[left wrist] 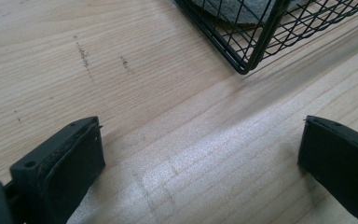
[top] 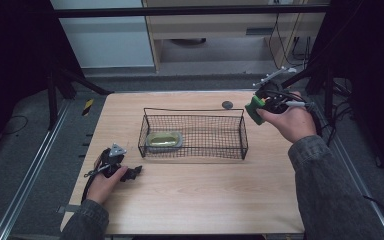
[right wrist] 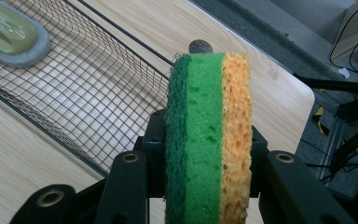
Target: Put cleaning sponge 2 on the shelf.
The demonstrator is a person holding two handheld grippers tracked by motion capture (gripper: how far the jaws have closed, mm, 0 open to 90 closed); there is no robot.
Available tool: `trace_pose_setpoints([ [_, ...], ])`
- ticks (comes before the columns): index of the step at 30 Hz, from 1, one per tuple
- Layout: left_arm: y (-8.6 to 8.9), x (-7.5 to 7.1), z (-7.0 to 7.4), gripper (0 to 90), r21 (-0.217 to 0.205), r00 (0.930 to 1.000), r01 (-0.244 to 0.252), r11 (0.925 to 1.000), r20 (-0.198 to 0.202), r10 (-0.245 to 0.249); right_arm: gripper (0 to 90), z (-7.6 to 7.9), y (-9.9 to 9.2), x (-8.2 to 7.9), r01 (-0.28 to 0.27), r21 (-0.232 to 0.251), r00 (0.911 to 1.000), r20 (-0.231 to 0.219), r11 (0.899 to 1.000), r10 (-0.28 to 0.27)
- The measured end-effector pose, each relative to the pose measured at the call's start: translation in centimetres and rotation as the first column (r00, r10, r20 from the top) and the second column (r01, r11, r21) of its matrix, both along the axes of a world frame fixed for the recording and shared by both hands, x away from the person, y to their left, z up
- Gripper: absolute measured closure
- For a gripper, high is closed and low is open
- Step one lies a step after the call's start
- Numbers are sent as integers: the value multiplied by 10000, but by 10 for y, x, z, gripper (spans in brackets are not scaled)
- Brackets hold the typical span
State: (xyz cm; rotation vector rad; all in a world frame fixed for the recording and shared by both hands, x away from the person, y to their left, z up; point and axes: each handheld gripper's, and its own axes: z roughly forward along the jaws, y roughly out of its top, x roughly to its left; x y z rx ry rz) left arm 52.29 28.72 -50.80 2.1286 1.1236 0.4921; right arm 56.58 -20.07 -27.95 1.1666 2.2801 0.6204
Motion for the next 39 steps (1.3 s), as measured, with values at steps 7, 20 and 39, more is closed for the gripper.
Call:
trace_pose_setpoints([
  [7,0,0,0,0,-4,10000,-2,10000,12,2,643,-2,7,2,-152,-131,9997,173,9998,154],
  [20,0,0,0,0,-8,10000,-2,10000,19,2,644,-13,19,6,-448,-237,9987,229,9987,454],
  [39,0,0,0,0,-15,10000,-10,10000,26,10,644,-38,34,12,-920,-491,9957,3,9945,921],
])
